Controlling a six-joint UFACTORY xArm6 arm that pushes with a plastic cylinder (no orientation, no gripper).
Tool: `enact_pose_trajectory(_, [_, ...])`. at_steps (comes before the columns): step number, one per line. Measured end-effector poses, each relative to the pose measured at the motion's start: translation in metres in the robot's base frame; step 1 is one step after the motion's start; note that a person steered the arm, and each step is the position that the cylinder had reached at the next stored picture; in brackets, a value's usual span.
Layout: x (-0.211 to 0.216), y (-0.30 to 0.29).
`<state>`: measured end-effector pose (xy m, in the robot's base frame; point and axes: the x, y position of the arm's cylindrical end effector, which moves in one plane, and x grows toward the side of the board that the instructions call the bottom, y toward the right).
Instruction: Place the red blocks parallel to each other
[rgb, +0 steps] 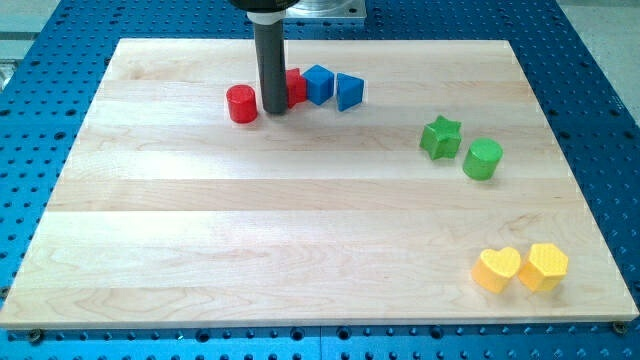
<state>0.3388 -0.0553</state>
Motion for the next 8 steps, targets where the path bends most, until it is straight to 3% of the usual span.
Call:
enact_pose_trajectory(1, [0.049, -0.002])
enact_pose_trajectory(2, [0.061, -0.019])
enact_pose_trajectory(4, [-0.016, -0.045])
enact_pose_trajectory(5, [-0.021, -0.049])
enact_pose_trajectory(7, [0.026, -0.037])
enact_pose_trajectory(8, [0.025, 0.006])
